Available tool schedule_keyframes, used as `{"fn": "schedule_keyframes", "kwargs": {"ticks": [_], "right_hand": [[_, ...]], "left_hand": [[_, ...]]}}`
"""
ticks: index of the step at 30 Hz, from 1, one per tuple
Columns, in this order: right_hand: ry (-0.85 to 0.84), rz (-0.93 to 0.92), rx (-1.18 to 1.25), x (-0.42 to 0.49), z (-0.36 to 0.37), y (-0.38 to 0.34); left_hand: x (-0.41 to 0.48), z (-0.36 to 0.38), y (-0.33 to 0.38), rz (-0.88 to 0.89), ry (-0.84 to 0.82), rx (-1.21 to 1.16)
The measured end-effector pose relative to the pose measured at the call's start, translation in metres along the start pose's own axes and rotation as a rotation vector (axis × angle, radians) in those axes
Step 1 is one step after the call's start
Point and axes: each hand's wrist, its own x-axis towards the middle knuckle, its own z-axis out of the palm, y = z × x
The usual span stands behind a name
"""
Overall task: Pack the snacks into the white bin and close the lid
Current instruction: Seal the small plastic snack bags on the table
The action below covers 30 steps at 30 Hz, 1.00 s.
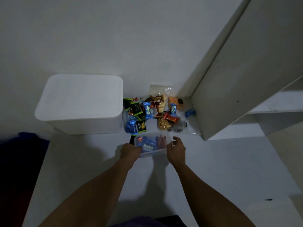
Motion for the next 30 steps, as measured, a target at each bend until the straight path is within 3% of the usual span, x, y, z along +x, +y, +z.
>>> {"fn": "schedule_keyframes", "kwargs": {"ticks": [7, 12, 15, 17, 20, 23, 30], "right_hand": [[-0.154, -0.043, -0.041, 0.006, 0.005, 0.022], [-0.203, -0.089, -0.063, 0.023, -0.008, 0.032], [-0.181, -0.118, -0.02, 0.042, -0.018, 0.036], [-0.105, -0.108, 0.012, 0.058, -0.029, 0.032], [0.05, -0.037, 0.09, 0.089, -0.046, 0.025], [0.114, 0.045, 0.245, 0.126, -0.059, 0.023], [-0.243, 0.063, 0.373, 0.183, -0.075, 0.022]], "left_hand": [[-0.004, -0.003, -0.003, 0.221, 0.032, 0.133], [0.001, 0.004, -0.002, 0.239, 0.022, 0.2], [-0.004, 0.011, 0.014, 0.221, 0.205, 0.401], [-0.007, 0.024, 0.034, 0.306, 0.299, 0.493], [-0.01, 0.059, 0.066, 0.495, 0.15, 0.293], [-0.015, 0.106, 0.1, 0.489, -0.019, 0.158], [0.0, 0.17, 0.136, 0.521, -0.11, 0.141]]}}
